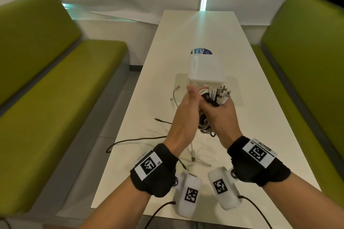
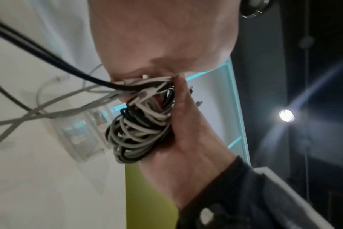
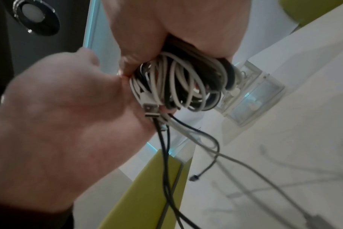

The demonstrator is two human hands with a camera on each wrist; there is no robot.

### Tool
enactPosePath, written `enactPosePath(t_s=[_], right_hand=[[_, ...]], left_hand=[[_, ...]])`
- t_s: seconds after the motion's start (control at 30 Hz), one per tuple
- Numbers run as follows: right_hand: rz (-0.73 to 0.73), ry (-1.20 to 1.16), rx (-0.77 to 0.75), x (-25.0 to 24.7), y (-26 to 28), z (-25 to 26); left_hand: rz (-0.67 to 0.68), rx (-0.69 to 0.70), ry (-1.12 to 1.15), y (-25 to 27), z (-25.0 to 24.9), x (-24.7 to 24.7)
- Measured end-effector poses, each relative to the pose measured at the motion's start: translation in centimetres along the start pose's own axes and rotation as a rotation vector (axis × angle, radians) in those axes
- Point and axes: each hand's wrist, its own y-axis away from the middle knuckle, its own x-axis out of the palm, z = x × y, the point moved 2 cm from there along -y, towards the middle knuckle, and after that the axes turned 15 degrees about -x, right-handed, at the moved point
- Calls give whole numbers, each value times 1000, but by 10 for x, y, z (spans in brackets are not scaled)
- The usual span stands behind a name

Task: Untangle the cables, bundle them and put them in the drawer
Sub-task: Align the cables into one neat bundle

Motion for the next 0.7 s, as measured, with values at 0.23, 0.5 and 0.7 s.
enactPosePath(t_s=[0.23, 0.5, 0.7], right_hand=[[-102, -101, 45, 6, 1, 2], [-115, -180, 106, 5, 5, 3], [-76, -85, 95, -1, -5, 1]], left_hand=[[22, -34, 160, -4, -4, 3], [177, -138, 163, -9, -9, 6], [255, -210, 279, -12, -7, 7]])
